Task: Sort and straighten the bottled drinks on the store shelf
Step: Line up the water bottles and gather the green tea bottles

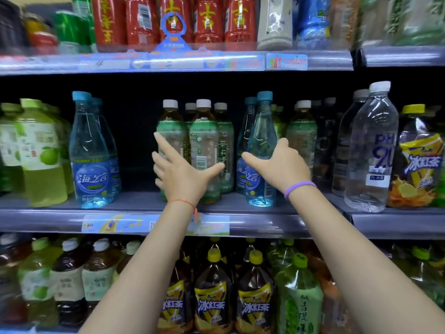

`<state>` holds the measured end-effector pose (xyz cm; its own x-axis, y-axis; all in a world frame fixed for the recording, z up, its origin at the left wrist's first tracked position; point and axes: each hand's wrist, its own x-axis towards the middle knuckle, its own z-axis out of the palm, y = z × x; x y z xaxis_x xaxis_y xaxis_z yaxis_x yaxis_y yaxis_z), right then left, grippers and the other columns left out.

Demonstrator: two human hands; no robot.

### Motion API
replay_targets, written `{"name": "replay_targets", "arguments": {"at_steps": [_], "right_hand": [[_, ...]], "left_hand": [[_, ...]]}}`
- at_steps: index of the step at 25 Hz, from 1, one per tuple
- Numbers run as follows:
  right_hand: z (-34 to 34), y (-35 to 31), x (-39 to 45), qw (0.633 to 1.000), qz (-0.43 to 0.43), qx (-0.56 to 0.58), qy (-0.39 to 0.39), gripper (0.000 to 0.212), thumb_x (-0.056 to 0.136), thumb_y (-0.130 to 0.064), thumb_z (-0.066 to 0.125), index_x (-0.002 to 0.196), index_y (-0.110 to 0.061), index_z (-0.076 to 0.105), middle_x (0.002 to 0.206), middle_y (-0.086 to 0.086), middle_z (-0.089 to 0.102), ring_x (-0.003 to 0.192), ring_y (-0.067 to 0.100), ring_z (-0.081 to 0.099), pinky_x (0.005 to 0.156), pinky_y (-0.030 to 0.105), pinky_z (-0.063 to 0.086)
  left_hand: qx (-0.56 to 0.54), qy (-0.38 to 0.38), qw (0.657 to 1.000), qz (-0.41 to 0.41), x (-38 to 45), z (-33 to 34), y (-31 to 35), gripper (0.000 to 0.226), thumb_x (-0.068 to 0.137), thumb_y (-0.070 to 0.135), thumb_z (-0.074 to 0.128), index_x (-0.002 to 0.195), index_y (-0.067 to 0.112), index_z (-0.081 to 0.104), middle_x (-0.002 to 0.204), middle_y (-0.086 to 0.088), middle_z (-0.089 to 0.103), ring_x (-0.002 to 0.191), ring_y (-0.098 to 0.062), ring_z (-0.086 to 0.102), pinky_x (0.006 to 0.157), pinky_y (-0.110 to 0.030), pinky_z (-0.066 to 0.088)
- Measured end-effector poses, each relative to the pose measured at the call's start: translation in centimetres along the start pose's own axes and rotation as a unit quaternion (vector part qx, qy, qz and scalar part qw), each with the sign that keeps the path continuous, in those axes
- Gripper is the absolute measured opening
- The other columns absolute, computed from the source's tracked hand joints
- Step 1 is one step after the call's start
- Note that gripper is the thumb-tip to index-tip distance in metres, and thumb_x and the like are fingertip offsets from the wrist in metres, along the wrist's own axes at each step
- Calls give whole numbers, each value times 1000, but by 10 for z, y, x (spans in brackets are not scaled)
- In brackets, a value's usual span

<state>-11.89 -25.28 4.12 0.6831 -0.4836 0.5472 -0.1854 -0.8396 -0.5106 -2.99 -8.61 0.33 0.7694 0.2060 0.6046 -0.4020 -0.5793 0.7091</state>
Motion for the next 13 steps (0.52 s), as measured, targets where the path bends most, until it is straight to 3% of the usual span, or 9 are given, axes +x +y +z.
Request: {"name": "replay_targets", "arguments": {"at_steps": [3, 5, 7, 9, 11, 13], "right_hand": [[2, -1, -2, 994, -16, 91, -52, 79, 70, -79, 62, 116, -15, 52, 94, -3, 61, 78, 19, 62, 68, 37, 58], [2, -1, -2, 988, -34, 126, -78, 75, 65, -82, 62, 109, -22, 59, 97, -6, 68, 66, 17, 66, 57, 33, 58], [1, -4, -4, 981, -49, 140, -124, 79, 65, -81, 63, 116, -21, 57, 100, -4, 70, 51, 18, 68, 45, 28, 51], [6, -6, -6, 970, -51, 150, -183, 81, 67, -77, 67, 123, -20, 51, 100, 0, 70, 46, 21, 68, 43, 27, 50], [16, -9, -11, 962, -51, 160, -214, 72, 68, -71, 72, 115, -19, 53, 90, 2, 73, 46, 21, 67, 43, 28, 51], [27, -15, -16, 962, -59, 161, -213, 69, 67, -71, 72, 109, -19, 55, 85, 3, 73, 45, 18, 64, 45, 29, 50]], "left_hand": [[-36, -48, 998, -23, 9, -2, 0, 156, 53, 68, 85, 155, 16, -20, 153, -24, 26, 136, -42, 36, 109, -53, 37], [-35, -93, 994, -43, 15, -4, 3, 156, 53, 65, 85, 155, 15, -21, 153, -26, 26, 135, -42, 40, 106, -50, 39], [-10, -131, 990, -49, 20, -4, 7, 154, 56, 65, 84, 154, 14, -23, 154, -26, 26, 134, -41, 42, 102, -48, 42], [19, -161, 986, -48, 26, -2, 10, 149, 61, 68, 79, 153, 13, -24, 155, -26, 26, 135, -39, 43, 101, -47, 43], [26, -201, 978, -52, 32, -1, 10, 136, 72, 68, 72, 154, 11, -20, 156, -25, 26, 136, -38, 42, 105, -46, 40], [-3, -210, 976, -55, 33, 0, 4, 109, 85, 68, 57, 158, 9, 2, 153, -25, 31, 135, -38, 41, 107, -44, 36]]}}
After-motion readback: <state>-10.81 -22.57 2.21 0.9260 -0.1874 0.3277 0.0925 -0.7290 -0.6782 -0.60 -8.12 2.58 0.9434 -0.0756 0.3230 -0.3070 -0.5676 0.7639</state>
